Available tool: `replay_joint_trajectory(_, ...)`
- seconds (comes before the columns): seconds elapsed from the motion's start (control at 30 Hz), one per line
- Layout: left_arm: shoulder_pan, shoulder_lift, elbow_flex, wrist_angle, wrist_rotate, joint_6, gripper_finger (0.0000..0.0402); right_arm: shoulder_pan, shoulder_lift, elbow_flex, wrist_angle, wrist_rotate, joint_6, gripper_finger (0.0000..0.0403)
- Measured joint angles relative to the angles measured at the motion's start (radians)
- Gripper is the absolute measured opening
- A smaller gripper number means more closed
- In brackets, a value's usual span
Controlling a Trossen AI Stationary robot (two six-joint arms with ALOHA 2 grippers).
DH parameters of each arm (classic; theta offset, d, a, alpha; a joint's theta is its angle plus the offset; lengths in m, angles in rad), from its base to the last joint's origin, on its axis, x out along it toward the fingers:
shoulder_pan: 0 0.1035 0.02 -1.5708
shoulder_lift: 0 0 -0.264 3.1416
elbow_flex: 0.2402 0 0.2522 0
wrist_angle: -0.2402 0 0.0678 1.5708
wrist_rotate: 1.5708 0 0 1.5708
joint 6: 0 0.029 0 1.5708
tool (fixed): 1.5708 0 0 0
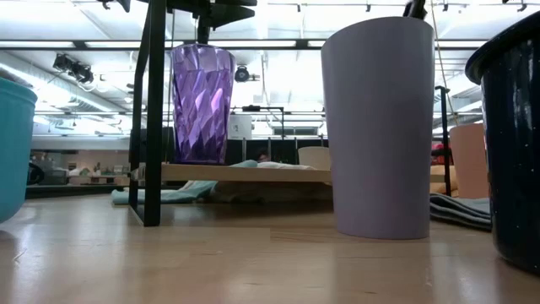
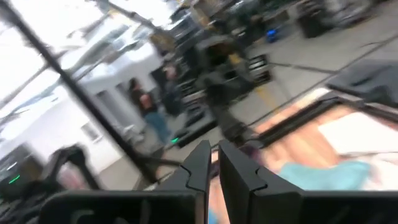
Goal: Stack small to large cups/mugs on shelf
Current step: Put the light purple cup on the shelf
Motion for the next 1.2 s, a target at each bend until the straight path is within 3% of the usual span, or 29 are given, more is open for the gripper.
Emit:
replay_joint_trajectory(0.2, 0.000, 0.000, 0.000, 0.000, 0.000, -0.002, 0.0107, 0.163, 0.148, 0.113, -0.018, -0.019, -0.081, 0.0038)
replay_joint_trajectory(0.3, 0.000, 0.000, 0.000, 0.001, 0.000, -0.002, 0.0107, 0.217, 0.251, 0.213, -0.121, -0.020, -0.153, 0.0038)
replay_joint_trajectory(0.5, 0.000, 0.000, 0.000, 0.001, 0.000, -0.002, 0.0107, 0.241, 0.446, 0.413, -0.408, -0.021, -0.289, 0.0038)
replay_joint_trajectory(0.77, 0.000, 0.000, 0.000, 0.001, 0.002, 0.016, 0.0107, 0.288, 0.640, 0.594, -0.604, -0.083, -0.418, 0.0038)
replay_joint_trajectory(0.97, 0.000, -0.008, 0.001, -0.001, 0.004, 0.023, 0.0107, 0.371, 0.768, 0.680, -0.768, -0.086, -0.512, 0.0041)
replay_joint_trajectory(1.2, 0.000, -0.028, 0.002, -0.013, 0.049, 0.028, 0.0107, 0.414, 0.879, 0.683, -0.768, -0.086, -0.476, 0.0079)
